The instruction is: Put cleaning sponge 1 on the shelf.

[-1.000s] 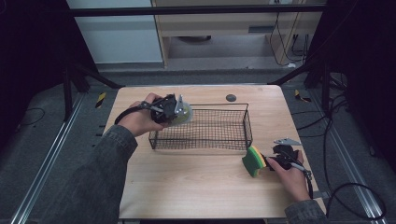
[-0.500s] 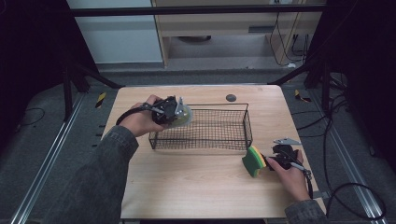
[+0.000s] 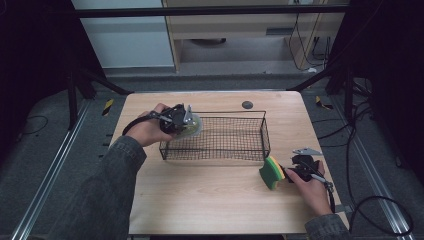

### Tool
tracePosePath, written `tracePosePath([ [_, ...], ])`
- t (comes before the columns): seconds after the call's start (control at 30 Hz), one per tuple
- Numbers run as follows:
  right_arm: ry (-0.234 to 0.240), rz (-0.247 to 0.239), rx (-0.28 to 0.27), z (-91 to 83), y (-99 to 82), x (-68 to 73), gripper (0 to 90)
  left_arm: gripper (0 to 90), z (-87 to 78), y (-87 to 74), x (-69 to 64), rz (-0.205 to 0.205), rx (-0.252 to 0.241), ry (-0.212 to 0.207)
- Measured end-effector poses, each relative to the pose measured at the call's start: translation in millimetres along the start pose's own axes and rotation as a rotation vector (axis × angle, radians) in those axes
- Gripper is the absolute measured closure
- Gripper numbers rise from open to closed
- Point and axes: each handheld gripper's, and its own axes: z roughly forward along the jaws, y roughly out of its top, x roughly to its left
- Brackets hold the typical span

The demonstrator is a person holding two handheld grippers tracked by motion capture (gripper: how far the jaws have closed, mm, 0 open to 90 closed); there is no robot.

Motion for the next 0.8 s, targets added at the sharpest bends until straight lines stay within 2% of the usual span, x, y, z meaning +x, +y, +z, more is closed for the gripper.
tracePosePath([
  [0.8, 0.001, 0.003, 0.001, -0.2, 0.1, 0.2, 0.8, 70.7, 9.0, -3.8, -2.4, -0.009, 0.0, -0.021],
])
